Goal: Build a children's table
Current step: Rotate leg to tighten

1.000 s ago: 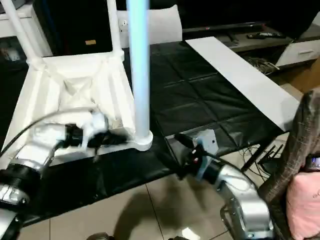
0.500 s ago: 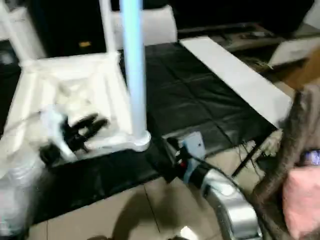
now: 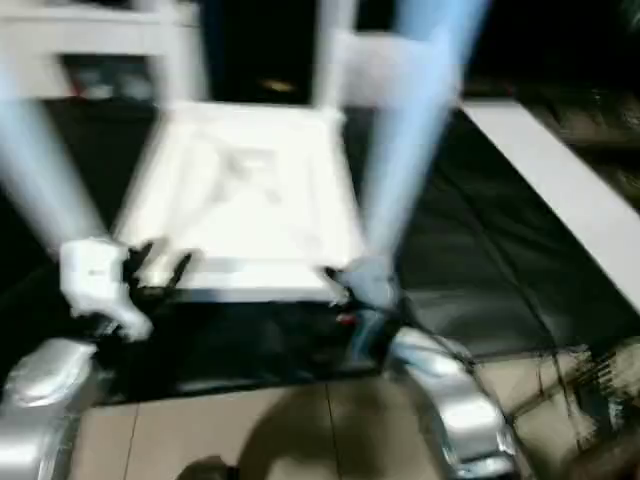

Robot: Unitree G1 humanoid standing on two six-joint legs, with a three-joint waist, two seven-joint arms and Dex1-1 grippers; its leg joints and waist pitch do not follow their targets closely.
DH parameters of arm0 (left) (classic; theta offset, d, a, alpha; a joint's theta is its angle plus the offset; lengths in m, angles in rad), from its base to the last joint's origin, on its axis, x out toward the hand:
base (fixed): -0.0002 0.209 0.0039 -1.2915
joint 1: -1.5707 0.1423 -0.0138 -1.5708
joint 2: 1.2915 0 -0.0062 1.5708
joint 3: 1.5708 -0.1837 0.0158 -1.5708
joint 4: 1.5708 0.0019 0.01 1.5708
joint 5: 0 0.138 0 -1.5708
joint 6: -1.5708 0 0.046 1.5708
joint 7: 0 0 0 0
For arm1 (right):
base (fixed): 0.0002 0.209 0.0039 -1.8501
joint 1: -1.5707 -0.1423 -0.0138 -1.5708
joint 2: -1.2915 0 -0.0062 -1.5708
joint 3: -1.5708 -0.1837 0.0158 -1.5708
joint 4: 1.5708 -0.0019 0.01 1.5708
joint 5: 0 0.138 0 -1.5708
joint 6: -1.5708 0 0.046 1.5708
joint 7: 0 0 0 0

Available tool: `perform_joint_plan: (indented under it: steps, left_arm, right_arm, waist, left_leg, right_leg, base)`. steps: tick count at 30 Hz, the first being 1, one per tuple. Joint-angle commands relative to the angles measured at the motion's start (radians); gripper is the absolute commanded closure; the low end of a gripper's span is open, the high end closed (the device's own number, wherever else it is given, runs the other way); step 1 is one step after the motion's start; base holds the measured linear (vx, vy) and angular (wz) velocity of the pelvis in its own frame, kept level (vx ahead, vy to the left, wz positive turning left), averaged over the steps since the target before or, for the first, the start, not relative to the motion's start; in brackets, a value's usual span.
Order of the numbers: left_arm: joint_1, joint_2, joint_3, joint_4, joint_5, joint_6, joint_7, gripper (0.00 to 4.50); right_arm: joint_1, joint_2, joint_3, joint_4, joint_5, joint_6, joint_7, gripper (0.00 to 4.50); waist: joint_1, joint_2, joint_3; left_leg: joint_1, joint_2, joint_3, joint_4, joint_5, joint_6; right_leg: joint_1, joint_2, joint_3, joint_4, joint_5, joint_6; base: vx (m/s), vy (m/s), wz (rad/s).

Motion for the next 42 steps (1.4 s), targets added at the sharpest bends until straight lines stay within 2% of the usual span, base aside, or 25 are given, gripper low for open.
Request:
perform_joint_plan:
  steps: [1, 2, 3, 4, 5, 6, 7, 8, 9, 10, 11, 12, 13, 14, 15, 16, 17, 18, 19, 20, 21, 22, 25, 29, 42]
  left_arm:
    - [0.005, -0.007, -0.026, -0.016, 0.018, 0.005, 0.010, 1.37]
    - [0.007, -0.006, -0.029, -0.017, 0.018, 0.002, 0.007, 1.37]
    - [0.008, -0.001, -0.034, -0.019, 0.028, 0.007, 0.010, 1.37]
    - [0.012, 0.007, -0.050, -0.024, 0.046, -0.010, 0.007, 1.37]
    - [0.017, 0.015, -0.067, -0.032, 0.056, -0.018, 0.008, 1.37]
    - [0.018, 0.017, -0.071, -0.034, 0.058, -0.020, 0.008, 1.37]
    - [0.021, 0.025, -0.081, -0.039, 0.057, -0.026, 0.003, 1.37]
    - [0.022, 0.025, -0.082, -0.040, 0.054, -0.026, 0.002, 1.37]
    - [0.024, 0.024, -0.082, -0.042, 0.048, -0.028, 0.000, 1.37]
    - [0.031, 0.008, -0.066, -0.044, 0.025, -0.041, 0.002, 1.37]
    - [0.036, -0.002, -0.055, -0.045, 0.012, -0.048, 0.004, 1.37]
    - [0.042, -0.001, -0.050, -0.045, 0.007, -0.055, 0.000, 1.37]
    - [0.042, -0.001, -0.050, -0.045, 0.007, -0.055, 0.000, 1.37]
    - [0.046, -0.002, -0.043, -0.044, -0.001, -0.080, -0.007, 1.37]
    - [0.046, -0.003, -0.042, -0.044, -0.004, -0.080, -0.006, 1.37]
    - [0.047, -0.003, -0.038, -0.041, -0.018, -0.082, -0.006, 1.37]
    - [0.046, 0.002, -0.037, -0.035, -0.032, -0.087, -0.016, 1.37]
    - [0.046, 0.003, -0.038, -0.033, -0.034, -0.090, -0.018, 1.37]
    - [0.044, 0.006, -0.039, -0.028, -0.034, -0.089, -0.025, 1.37]
    - [0.044, 0.007, -0.039, -0.028, -0.034, -0.089, -0.026, 1.37]
    - [0.043, 0.007, -0.039, -0.026, -0.033, -0.088, -0.027, 1.37]
    - [0.034, 0.019, -0.042, -0.008, -0.029, -0.088, -0.041, 1.37]
    - [0.026, 0.030, -0.043, 0.007, -0.028, -0.089, -0.050, 1.28]
    - [-0.012, 0.057, -0.043, 0.060, -0.038, -0.091, -0.068, 0.94]
    - [-0.243, 0.123, -0.044, 0.351, -0.017, -0.136, -0.111, 0.03]
  right_arm:
    - [0.012, -0.014, -0.013, 0.000, -0.003, -0.005, 0.001, 0.00]
    - [0.012, -0.014, -0.013, 0.002, -0.002, -0.007, 0.001, 0.00]
    - [0.012, -0.014, -0.013, 0.003, -0.002, -0.008, 0.000, 0.00]
    - [0.011, -0.015, -0.013, 0.005, -0.001, -0.010, -0.001, 0.00]
    - [0.008, -0.015, -0.013, 0.009, -0.002, -0.017, -0.004, 0.00]
    - [0.008, -0.015, -0.013, 0.011, -0.003, -0.019, -0.005, 0.00]
    - [0.006, -0.014, -0.017, 0.014, -0.001, -0.021, -0.010, 0.00]
    - [0.006, -0.013, -0.018, 0.015, 0.000, -0.022, -0.012, 0.00]
    - [0.006, -0.012, -0.022, 0.017, 0.001, -0.023, -0.018, 0.00]
    - [0.005, -0.007, -0.037, 0.029, 0.005, -0.021, -0.039, 0.00]
    - [0.005, -0.004, -0.048, 0.036, 0.008, -0.017, -0.053, 0.00]
    - [0.004, -0.003, -0.055, 0.041, 0.007, -0.014, -0.062, 0.00]
    - [0.004, -0.003, -0.055, 0.041, 0.007, -0.014, -0.063, 0.00]
    - [0.004, -0.004, -0.062, 0.041, 0.011, -0.024, -0.063, 0.00]
    - [0.004, -0.003, -0.064, 0.041, 0.012, -0.026, -0.064, 0.00]
    - [0.006, 0.002, -0.074, 0.044, 0.010, -0.047, -0.068, 0.00]
    - [0.007, 0.002, -0.077, 0.053, 0.002, -0.070, -0.070, 0.00]
    - [0.006, 0.001, -0.076, 0.055, 0.000, -0.074, -0.070, 0.00]
    - [0.007, -0.003, -0.076, 0.056, 0.002, -0.071, -0.069, 0.00]
    - [0.007, -0.004, -0.076, 0.056, 0.003, -0.071, -0.068, 0.00]
    - [0.007, -0.005, -0.077, 0.057, 0.002, -0.069, -0.070, 0.00]
    - [0.006, -0.008, -0.083, 0.061, 0.008, -0.054, -0.079, 0.00]
    - [0.007, 0.000, -0.091, 0.062, 0.008, -0.057, -0.093, 0.00]
    - [0.006, 0.010, -0.092, 0.069, 0.011, -0.079, -0.095, 0.00]
    - [0.020, -0.032, -0.041, 0.018, 0.048, -0.019, -0.003, 0.00]
  waist:
    - [0.012, -0.014, -0.028]
    - [0.008, -0.046, -0.037]
    - [0.000, -0.029, -0.049]
    - [0.002, -0.032, -0.026]
    - [-0.005, -0.004, -0.035]
    - [-0.024, 0.030, -0.040]
    - [-0.045, 0.078, -0.048]
    - [-0.078, 0.071, -0.051]
    - [-0.072, 0.080, -0.050]
    - [-0.064, 0.080, -0.053]
    - [-0.051, 0.074, -0.050]
    - [-0.049, 0.064, -0.053]
    - [-0.027, 0.029, -0.042]
    - [-0.006, -0.030, -0.049]
    - [0.009, -0.053, -0.038]
    - [0.026, -0.059, -0.055]
    - [0.038, -0.061, -0.040]
    - [0.049, -0.050, -0.046]
    - [0.046, -0.041, -0.054]
    - [0.032, -0.036, -0.051]
    - [0.032, -0.036, -0.051]
    - [0.024, -0.013, -0.058]
    - [0.015, -0.015, -0.051]
    - [0.008, -0.019, -0.056]
    - [0.003, -0.004, -0.063]
  left_leg:
    - [0.000, 0.028, -0.035, -0.117, -0.407, 0.012]
    - [-0.026, 0.071, -0.006, 0.135, -0.228, 0.048]
    - [-0.047, 0.086, -0.024, 0.162, -0.167, -0.004]
    - [-0.021, 0.098, -0.003, 0.138, -0.114, -0.076]
    - [-0.016, 0.093, 0.021, 0.006, -0.123, -0.052]
    - [0.005, 0.102, -0.003, -0.057, -0.185, -0.047]
    - [0.086, 0.166, -0.130, -0.131, -0.247, -0.009]
    - [0.089, 0.214, -0.199, -0.142, -0.154, -0.028]
    - [0.094, 0.216, -0.208, -0.136, -0.110, -0.021]
    - [0.081, 0.263, -0.146, -0.128, -0.124, -0.065]
    - [0.054, 0.250, -0.110, -0.152, -0.223, -0.047]
    - [0.052, 0.235, -0.101, -0.159, -0.275, -0.011]
    - [0.028, 0.215, -0.062, -0.187, -0.411, 0.054]
    - [0.015, 0.149, -0.005, -0.129, -0.475, 0.060]
    - [0.028, 0.088, 0.044, -0.026, -0.386, 0.033]
    - [0.015, 0.074, 0.061, 0.070, -0.120, 0.001]
    - [-0.014, 0.082, 0.064, 0.041, -0.050, -0.027]
    - [0.002, 0.100, 0.063, 0.006, -0.055, -0.042]
    - [0.022, 0.126, 0.069, -0.057, -0.091, -0.052]
    - [0.038, 0.137, 0.078, -0.087, -0.180, -0.050]
    - [0.038, 0.137, 0.078, -0.087, -0.180, -0.050]
    - [0.042, 0.154, 0.077, -0.106, -0.238, -0.049]
    - [0.051, 0.164, 0.085, -0.122, -0.326, -0.054]
    - [0.047, 0.163, 0.098, -0.125, -0.277, -0.055]
    - [0.050, 0.164, 0.112, -0.117, -0.180, -0.036]
  right_leg:
    - [0.008, -0.183, 0.087, -0.154, -0.156, -0.071]
    - [0.035, -0.399, 0.137, -0.265, -0.249, -0.052]
    - [0.057, -0.415, 0.126, -0.244, -0.225, -0.014]
    - [0.035, -0.340, -0.001, -0.241, -0.278, -0.021]
    - [0.086, -0.186, -0.117, -0.180, -0.312, -0.124]
    - [0.102, -0.118, -0.137, -0.139, -0.261, -0.123]
    - [0.009, 0.007, -0.078, 0.014, -0.081, -0.100]
    - [-0.042, 0.015, -0.032, 0.093, -0.137, -0.063]
    - [-0.065, 0.012, -0.013, 0.097, -0.163, -0.055]
    - [-0.094, -0.006, 0.025, 0.094, -0.116, -0.025]
    - [-0.066, -0.008, 0.033, 0.089, -0.068, 0.011]
    - [-0.057, -0.008, 0.039, 0.080, -0.051, 0.023]
    - [-0.031, -0.022, 0.069, 0.051, -0.027, 0.039]
    - [-0.030, -0.074, 0.154, -0.056, -0.125, 0.070]
    - [-0.071, -0.136, 0.181, -0.164, -0.490, 0.101]
    - [-0.059, -0.172, 0.230, -0.201, -0.846, 0.166]
    - [-0.038, -0.157, 0.206, -0.184, -0.812, 0.189]
    - [-0.039, -0.144, 0.201, -0.171, -0.728, 0.164]
    - [-0.040, -0.092, 0.160, -0.133, -0.457, 0.108]
    - [-0.047, -0.058, 0.132, -0.121, -0.319, 0.059]
    - [-0.047, -0.058, 0.132, -0.121, -0.319, 0.059]
    - [-0.035, -0.068, 0.120, -0.119, -0.204, -0.015]
    - [-0.032, -0.077, 0.114, -0.134, -0.200, -0.056]
    - [-0.027, -0.081, 0.117, -0.133, -0.133, -0.062]
    - [-0.015, -0.083, 0.115, -0.125, 0.033, -0.102]
  base:
    - [-0.052, 0.071, 0.67]
    - [-0.052, 0.082, 0.55]
    - [-0.068, 0.133, 0.63]
    - [-0.037, 0.100, 0.27]
    - [-0.004, 0.106, 0.24]
    - [0.015, 0.120, 0.76]
    - [0.015, 0.120, 0.76]
    - [0.013, 0.091, 0.84]
    - [-0.002, 0.023, 0.61]
    - [-0.002, 0.023, 0.61]
    - [-0.033, -0.038, 0.46]
    - [-0.049, -0.082, 0.16]
    - [-0.049, -0.082, 0.16]
    - [-0.046, -0.154, 0.13]
    - [-0.082, -0.167, 0.02]
    - [-0.082, -0.167, 0.02]
    - [-0.043, -0.101, -0.11]
    - [0.007, -0.067, -0.01]
    - [0.007, -0.067, -0.01]
    - [0.000, 0.000, 0.00]
    - [0.000, 0.000, 0.00]
    - [0.000, 0.000, 0.00]
    - [0.000, 0.000, 0.00]
    - [0.000, 0.000, 0.00]
    - [0.000, 0.000, 0.00]
